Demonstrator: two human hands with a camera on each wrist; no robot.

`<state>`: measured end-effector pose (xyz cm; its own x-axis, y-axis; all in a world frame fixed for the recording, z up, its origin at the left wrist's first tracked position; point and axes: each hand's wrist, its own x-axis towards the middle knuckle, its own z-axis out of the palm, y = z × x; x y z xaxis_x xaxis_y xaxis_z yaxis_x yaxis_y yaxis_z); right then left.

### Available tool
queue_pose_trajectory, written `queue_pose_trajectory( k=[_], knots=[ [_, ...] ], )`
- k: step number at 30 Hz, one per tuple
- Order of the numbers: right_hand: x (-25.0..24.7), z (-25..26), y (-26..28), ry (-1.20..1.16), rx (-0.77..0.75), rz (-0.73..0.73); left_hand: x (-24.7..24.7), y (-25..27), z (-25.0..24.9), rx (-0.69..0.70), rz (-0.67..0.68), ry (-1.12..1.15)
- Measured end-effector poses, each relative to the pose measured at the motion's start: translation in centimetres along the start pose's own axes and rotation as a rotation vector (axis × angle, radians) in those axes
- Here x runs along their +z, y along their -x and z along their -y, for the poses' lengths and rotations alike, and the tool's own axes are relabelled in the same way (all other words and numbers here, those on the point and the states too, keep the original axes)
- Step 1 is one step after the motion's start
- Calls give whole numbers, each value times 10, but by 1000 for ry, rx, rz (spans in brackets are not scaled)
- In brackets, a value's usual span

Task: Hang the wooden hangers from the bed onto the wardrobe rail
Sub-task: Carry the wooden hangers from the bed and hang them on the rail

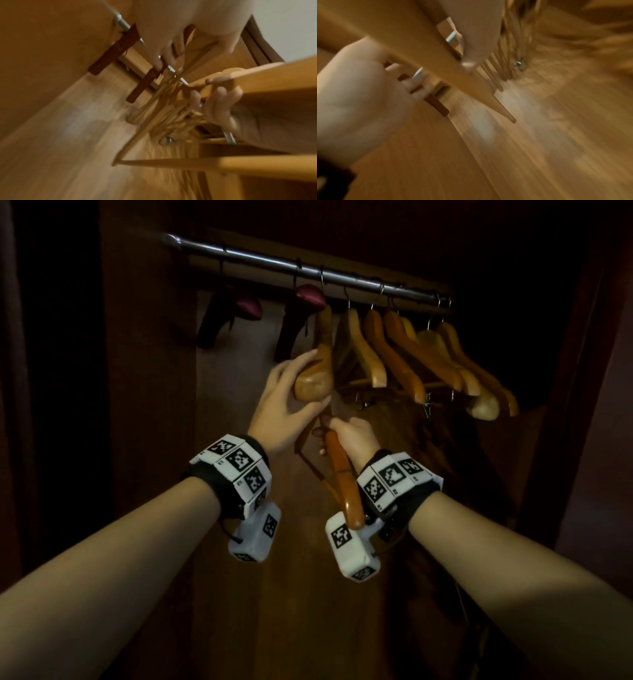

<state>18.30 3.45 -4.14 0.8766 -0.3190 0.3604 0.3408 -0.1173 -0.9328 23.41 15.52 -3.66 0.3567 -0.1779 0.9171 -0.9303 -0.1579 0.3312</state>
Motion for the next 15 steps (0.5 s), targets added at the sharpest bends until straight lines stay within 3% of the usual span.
queue_pose_trajectory(
  k=[4, 7, 15],
  knots=[
    [8, 15, -5, -2, -45, -38, -9, -7, 3, 116, 8, -132],
    [13, 24, -10, 32, -61, -56, -16, -8, 5, 179, -67, -167],
    [0, 9, -5, -30, 125, -48, -26, -4, 10, 182, -94, -77]
  ],
)
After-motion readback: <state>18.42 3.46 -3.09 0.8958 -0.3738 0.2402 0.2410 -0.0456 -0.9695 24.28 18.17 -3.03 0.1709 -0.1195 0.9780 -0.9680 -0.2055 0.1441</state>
